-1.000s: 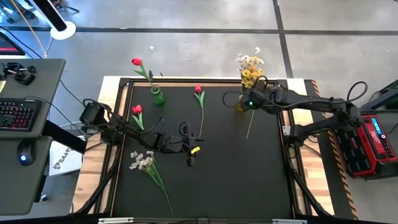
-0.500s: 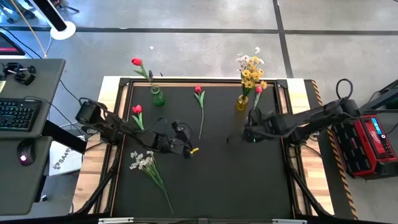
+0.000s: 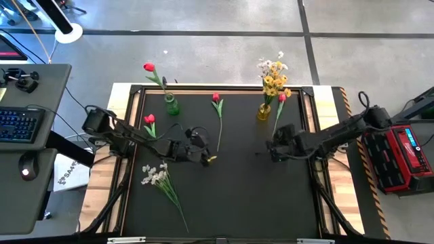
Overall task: Sort flowers into vase by color
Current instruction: Put the right red tulip into the green flower vase
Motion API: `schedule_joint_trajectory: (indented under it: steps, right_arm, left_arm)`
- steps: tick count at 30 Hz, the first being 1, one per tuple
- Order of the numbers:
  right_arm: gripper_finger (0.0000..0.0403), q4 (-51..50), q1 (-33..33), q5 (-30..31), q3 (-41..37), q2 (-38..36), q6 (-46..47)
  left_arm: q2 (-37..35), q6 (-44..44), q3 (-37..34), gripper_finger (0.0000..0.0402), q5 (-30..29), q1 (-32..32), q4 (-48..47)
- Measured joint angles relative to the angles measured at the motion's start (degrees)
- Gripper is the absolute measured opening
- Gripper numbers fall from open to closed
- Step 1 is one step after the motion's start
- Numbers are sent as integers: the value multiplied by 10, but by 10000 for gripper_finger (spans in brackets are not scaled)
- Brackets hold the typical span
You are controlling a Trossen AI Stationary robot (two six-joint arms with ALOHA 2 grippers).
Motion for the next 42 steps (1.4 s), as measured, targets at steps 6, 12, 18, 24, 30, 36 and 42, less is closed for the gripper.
schedule_joint_trajectory:
  steps: [6, 12, 18, 24, 30, 36, 42]
  right_arm:
    - [138, 104, -104, 1, -39, 1, -100]
    - [138, 201, -198, 16, -42, 1, -236]
    - [138, 240, -271, -4, -42, 15, -313]
    - [138, 273, -292, -45, -42, 55, -330]
    - [137, 300, -292, -56, -42, 115, -338]
    - [88, 303, -289, -71, -40, 145, -324]
    - [10, 224, -261, -109, -39, 109, -300]
  left_arm:
    - [21, 73, 0, 170, 43, -8, 74]
    - [21, 73, 1, 170, 43, -10, 72]
    - [21, 74, 1, 170, 43, -10, 71]
    - [21, 74, 1, 170, 43, -10, 71]
    - [21, 74, 1, 170, 43, -11, 71]
    - [21, 74, 1, 170, 43, -15, 71]
    - [21, 78, 1, 170, 43, -15, 70]
